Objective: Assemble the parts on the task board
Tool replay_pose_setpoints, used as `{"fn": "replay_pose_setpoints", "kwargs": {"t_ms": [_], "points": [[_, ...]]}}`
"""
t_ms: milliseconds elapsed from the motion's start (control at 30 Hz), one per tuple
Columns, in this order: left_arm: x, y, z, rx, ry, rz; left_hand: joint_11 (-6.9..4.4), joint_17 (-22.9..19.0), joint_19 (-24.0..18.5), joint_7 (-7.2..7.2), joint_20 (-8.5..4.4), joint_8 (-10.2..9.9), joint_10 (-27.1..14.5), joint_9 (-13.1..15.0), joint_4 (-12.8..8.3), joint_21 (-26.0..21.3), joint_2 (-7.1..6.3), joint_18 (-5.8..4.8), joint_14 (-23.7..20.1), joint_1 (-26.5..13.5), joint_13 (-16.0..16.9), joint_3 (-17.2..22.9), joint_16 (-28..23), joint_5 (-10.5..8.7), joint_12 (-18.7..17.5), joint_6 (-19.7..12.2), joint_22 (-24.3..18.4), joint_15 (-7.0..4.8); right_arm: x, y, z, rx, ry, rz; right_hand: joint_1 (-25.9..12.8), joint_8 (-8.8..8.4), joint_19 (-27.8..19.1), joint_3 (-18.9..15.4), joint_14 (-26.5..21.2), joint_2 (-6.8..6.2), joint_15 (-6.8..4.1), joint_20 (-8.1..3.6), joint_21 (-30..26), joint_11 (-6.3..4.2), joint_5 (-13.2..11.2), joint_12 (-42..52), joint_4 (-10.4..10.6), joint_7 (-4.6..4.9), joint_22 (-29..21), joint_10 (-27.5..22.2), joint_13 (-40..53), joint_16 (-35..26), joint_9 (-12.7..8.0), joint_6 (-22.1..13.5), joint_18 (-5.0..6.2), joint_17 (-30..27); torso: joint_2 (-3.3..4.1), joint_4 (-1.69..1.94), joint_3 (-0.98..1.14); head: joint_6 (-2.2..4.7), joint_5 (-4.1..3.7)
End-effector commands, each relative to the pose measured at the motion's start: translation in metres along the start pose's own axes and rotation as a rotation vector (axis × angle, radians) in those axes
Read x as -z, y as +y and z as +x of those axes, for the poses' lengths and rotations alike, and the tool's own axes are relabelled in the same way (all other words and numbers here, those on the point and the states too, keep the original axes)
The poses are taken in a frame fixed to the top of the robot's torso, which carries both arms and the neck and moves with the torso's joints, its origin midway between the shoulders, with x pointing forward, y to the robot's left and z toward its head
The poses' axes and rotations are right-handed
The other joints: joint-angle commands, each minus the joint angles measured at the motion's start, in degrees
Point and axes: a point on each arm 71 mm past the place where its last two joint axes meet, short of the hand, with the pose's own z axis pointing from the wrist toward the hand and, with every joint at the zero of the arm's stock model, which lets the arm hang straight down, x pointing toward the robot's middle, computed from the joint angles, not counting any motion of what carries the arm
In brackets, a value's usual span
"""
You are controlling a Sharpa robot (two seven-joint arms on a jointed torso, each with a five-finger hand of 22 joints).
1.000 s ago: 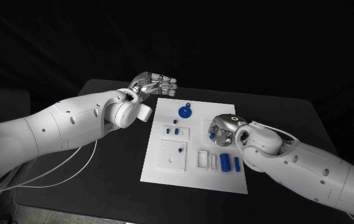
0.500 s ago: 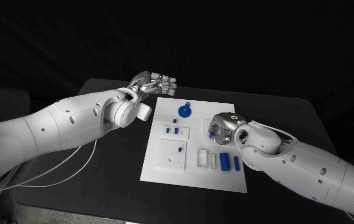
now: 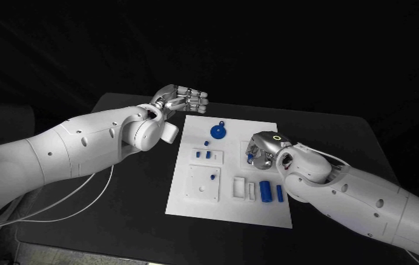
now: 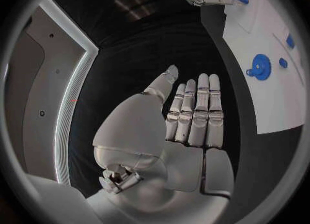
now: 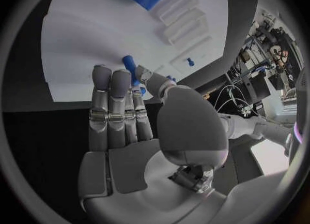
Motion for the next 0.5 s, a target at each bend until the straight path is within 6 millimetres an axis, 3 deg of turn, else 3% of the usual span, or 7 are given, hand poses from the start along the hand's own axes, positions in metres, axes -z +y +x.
{"fn": "replay_pose_setpoints", "kwargs": {"t_ms": [33, 267, 500], "points": [[0.000, -0.001, 0.001, 0.010, 0.011, 0.005, -0.05, 0.1, 0.3, -0.03, 0.13, 0.0, -0.4, 0.0, 0.4, 0.3, -0.10, -0.71, -0.3, 0.0, 0.0, 0.0, -0.2, -0.21, -0.1, -0.3, -0.1, -0.10, 0.002, 0.001, -0.005, 0.007, -0.042, -0.001, 0.2, 0.15, 1.5, 0.3, -0.1, 0.73, -0.42, -0.45, 0.3, -0.02, 0.0, 0.4, -0.4, -0.18, 1.9, 0.4, 0.1, -0.3, 0.3, 0.8, -0.50, 0.1, -0.04, -0.01, 0.02, 0.10, 0.04], [0.000, -0.001, -0.002, 0.008, 0.005, 0.003, -0.05, 0.1, 0.3, -0.03, 0.13, 0.0, -0.4, 0.0, 0.4, 0.3, -0.10, -0.71, -0.3, 0.0, 0.0, 0.0, -0.2, -0.21, -0.1, -0.3, -0.1, -0.10, 0.009, 0.004, -0.016, -0.025, -0.052, -0.016, 0.0, 0.14, 1.3, 0.7, 0.0, 0.74, -0.46, -0.52, 0.9, -0.07, 0.0, 0.4, -0.7, -0.26, 1.9, 0.5, 0.1, -0.4, 0.3, 1.1, -0.54, 0.2, -0.05, -0.10, 0.00, 0.18, 0.25], [0.000, 0.000, -0.003, 0.006, 0.001, 0.003, -0.05, 0.1, 0.3, -0.03, 0.13, 0.0, -0.4, 0.0, 0.4, 0.3, -0.10, -0.71, -0.3, 0.0, 0.0, 0.0, -0.2, -0.21, -0.1, -0.3, -0.1, -0.10, 0.018, 0.020, -0.030, -0.081, -0.079, -0.068, -0.1, 0.16, 1.3, 0.8, 0.0, 0.79, -0.51, -0.55, 1.3, -0.14, 0.0, 0.4, -0.7, -0.33, 1.9, 0.7, 0.1, -0.4, 0.3, 1.4, -0.54, 0.2, -0.02, -0.06, 0.05, 0.21, 0.46]]}}
